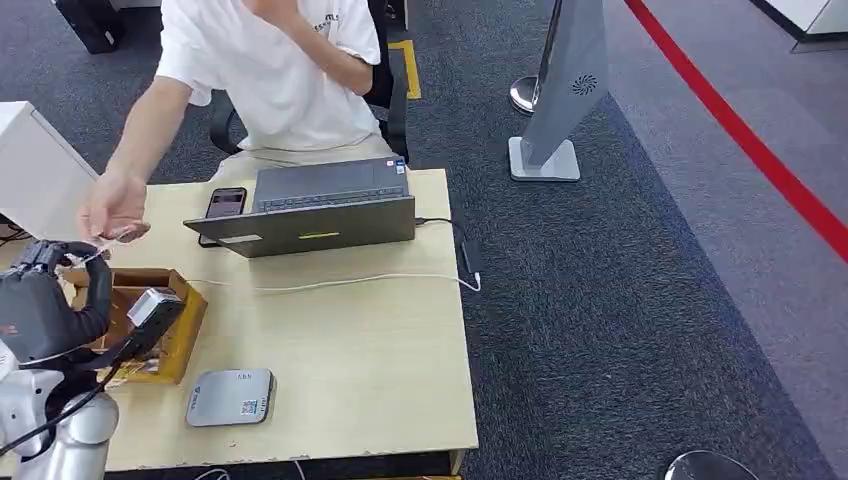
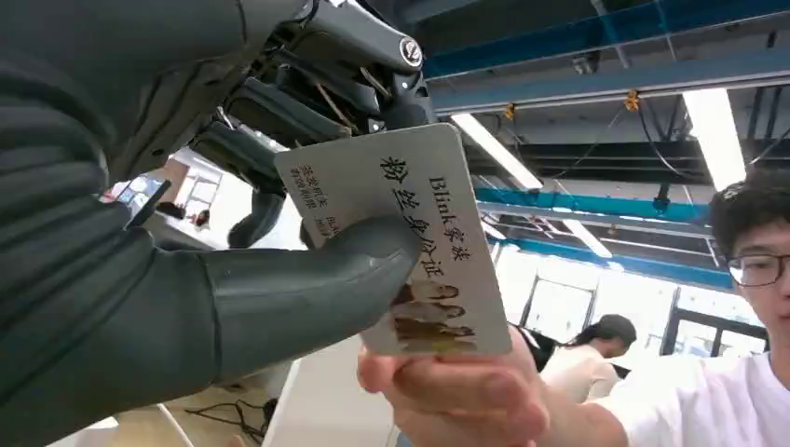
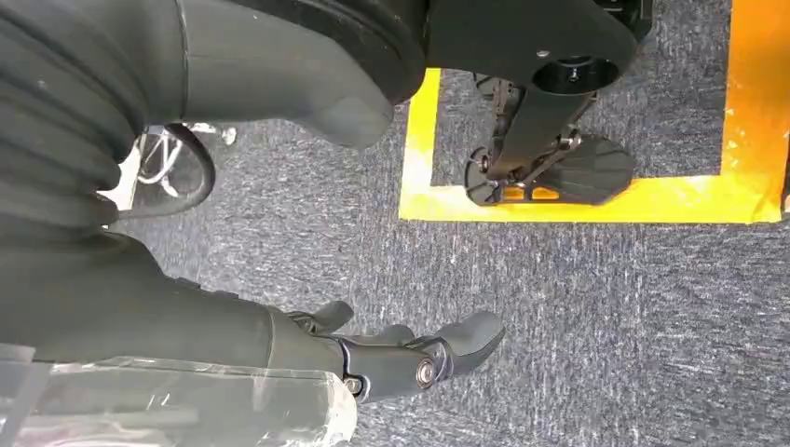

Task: Pass the card to the sensor for recognition and then transmit it.

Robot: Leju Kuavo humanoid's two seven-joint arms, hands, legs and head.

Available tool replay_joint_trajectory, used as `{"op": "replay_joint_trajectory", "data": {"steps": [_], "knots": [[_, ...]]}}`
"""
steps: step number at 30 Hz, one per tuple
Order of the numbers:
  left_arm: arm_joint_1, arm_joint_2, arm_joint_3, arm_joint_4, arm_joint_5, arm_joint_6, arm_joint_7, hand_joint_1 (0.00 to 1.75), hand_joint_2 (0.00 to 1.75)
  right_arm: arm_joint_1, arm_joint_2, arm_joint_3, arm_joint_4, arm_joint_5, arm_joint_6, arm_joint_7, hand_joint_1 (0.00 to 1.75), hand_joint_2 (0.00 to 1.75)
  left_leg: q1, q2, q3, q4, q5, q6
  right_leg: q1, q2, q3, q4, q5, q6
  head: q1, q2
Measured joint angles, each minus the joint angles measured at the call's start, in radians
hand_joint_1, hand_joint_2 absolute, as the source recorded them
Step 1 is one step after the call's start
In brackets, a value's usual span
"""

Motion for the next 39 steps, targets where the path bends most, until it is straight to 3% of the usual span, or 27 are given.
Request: {"op": "replay_joint_trajectory", "data": {"steps": [27, 39], "knots": [[0.0, 0.001, -0.007, 0.0, 0.0, 0.0, 0.0, 1.75, 1.75, 0.0, -0.001, 0.0, 0.0, 0.001, 0.0, 0.0, 0.0, 1.75, 0.0, 0.0, 0.0, 0.0, 0.0, 0.0, 0.0, 0.0, 0.0, 0.0, 0.0, 0.0, 0.0, 0.0], [0.011, 0.005, -0.009, -0.003, 0.002, 0.011, -0.04, 1.75, 1.75, 0.0, -0.002, -0.001, 0.0, 0.006, 0.002, 0.0, 0.0, 1.75, 0.0, 0.0, 0.0, 0.0, 0.0, 0.0, 0.0, 0.0, 0.0, 0.0, 0.0, 0.0, 0.0, 0.0]]}}
